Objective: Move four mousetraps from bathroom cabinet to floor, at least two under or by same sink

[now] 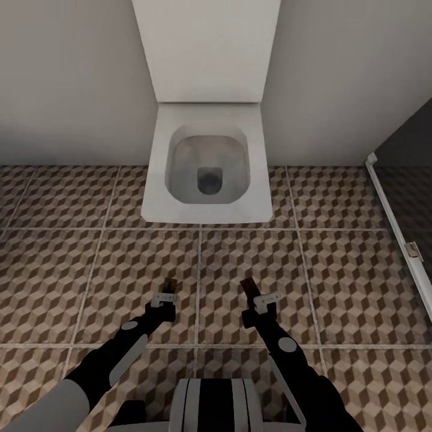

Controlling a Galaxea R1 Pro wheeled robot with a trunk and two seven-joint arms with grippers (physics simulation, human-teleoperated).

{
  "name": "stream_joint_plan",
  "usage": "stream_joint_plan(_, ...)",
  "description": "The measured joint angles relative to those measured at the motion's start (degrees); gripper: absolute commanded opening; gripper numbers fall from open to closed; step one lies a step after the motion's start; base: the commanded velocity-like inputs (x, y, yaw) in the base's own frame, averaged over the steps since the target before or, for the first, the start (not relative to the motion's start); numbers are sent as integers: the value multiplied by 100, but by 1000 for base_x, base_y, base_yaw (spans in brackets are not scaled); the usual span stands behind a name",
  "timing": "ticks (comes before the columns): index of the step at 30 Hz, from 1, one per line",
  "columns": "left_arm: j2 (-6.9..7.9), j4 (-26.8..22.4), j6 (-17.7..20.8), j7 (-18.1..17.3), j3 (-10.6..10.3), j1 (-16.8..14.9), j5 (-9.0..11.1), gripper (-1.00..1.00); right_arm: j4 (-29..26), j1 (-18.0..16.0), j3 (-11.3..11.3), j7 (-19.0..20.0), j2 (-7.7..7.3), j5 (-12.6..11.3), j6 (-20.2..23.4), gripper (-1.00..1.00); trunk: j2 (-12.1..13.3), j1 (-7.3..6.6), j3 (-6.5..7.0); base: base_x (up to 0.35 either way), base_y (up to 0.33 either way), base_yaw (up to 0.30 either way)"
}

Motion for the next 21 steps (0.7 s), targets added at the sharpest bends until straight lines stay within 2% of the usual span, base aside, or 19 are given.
stream_joint_plan(2,0,0,0,0,-2,0,0,-100,0,-3,8,0,0,0,0,-100,0,0,-2,0,0,0)
stream_joint_plan(11,0,-6,0,0,-5,0,0,-100,0,-1,15,-1,0,-1,0,-100,-359,197,-219,0,0,0)
stream_joint_plan(21,0,-16,0,0,-6,0,1,-100,-1,-1,16,-1,1,-1,0,-100,-374,224,-527,0,0,0)
